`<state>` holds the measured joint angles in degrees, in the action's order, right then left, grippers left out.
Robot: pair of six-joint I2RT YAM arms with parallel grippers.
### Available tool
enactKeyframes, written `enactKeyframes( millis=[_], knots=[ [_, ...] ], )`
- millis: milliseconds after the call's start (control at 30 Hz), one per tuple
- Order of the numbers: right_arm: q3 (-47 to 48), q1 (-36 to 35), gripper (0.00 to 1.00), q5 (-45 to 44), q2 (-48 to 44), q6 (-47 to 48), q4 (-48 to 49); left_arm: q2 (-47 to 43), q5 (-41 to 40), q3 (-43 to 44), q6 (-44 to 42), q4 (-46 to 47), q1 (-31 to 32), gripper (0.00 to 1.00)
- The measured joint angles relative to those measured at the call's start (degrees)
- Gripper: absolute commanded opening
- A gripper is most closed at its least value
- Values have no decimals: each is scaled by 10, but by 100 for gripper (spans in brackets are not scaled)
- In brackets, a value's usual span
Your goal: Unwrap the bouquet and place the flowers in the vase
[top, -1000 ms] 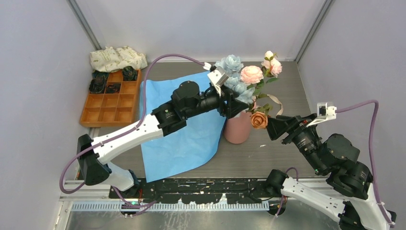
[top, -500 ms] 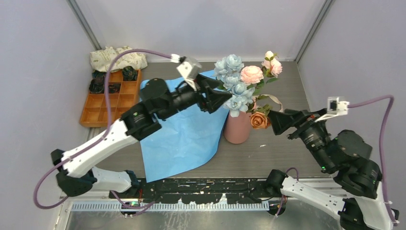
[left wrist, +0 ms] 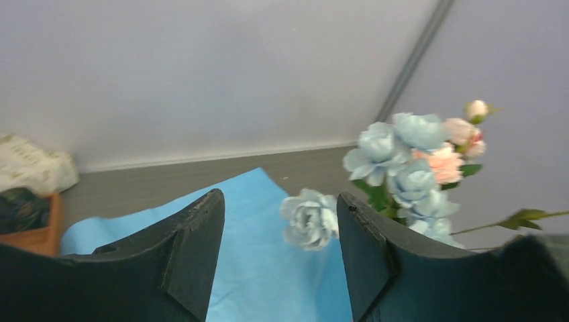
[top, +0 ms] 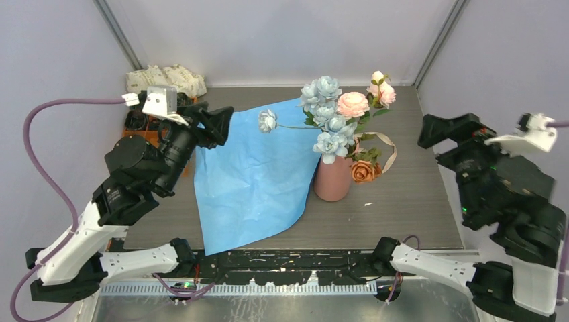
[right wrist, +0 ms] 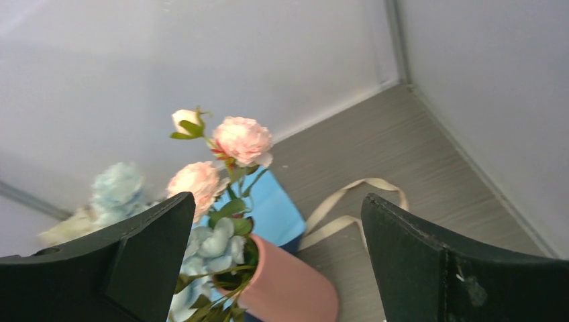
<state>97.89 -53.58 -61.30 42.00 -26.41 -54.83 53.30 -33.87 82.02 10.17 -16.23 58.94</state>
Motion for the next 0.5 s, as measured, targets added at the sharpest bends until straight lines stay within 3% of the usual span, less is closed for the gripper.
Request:
enactKeyframes(
  millis=[233, 500],
  knots=[
    [68, 0, 100, -98, 129, -79, -145, -25, -112, -2, 2, -68, 0, 63],
    [27, 0, 99, -106, 96, -104, -172, -43, -153, -4, 10, -108, 0, 64]
  ],
)
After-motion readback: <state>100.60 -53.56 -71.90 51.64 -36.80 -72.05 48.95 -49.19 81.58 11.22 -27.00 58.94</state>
